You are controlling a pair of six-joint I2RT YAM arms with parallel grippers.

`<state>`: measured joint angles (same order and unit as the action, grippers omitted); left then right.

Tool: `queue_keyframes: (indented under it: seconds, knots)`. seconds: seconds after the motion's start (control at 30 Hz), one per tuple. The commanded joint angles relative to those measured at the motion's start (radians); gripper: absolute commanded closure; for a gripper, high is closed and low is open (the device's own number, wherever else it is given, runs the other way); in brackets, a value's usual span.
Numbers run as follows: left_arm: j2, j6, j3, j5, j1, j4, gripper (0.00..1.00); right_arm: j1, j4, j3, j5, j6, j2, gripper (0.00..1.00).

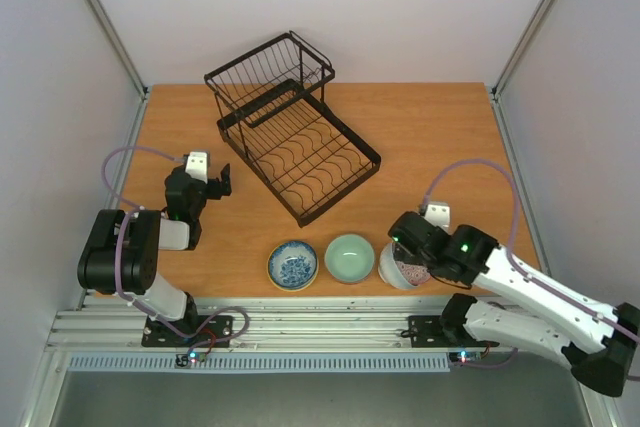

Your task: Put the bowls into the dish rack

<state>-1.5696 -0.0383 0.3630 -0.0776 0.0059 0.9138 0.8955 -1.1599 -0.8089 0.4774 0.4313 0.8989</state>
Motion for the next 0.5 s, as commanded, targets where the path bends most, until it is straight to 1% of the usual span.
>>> queue_keyframes:
  seconds: [0.0,0.13,0.27,0.47]
  knots:
    - [0.008,0.002,0.022,0.016,-0.001,0.022,0.01,-0.005,-0.068,0.087,-0.018,0.290,-0.115,0.11]
    - [0.009,0.002,0.021,0.016,-0.001,0.022,0.01,-0.004,-0.039,0.167,-0.072,0.349,-0.179,0.14]
    - [0.009,0.002,0.022,0.015,-0.001,0.022,0.01,-0.004,-0.042,0.221,-0.097,0.403,-0.196,0.17]
    - [0.009,0.003,0.021,0.016,-0.001,0.022,0.01,-0.004,-0.040,0.278,-0.121,0.438,-0.220,0.19]
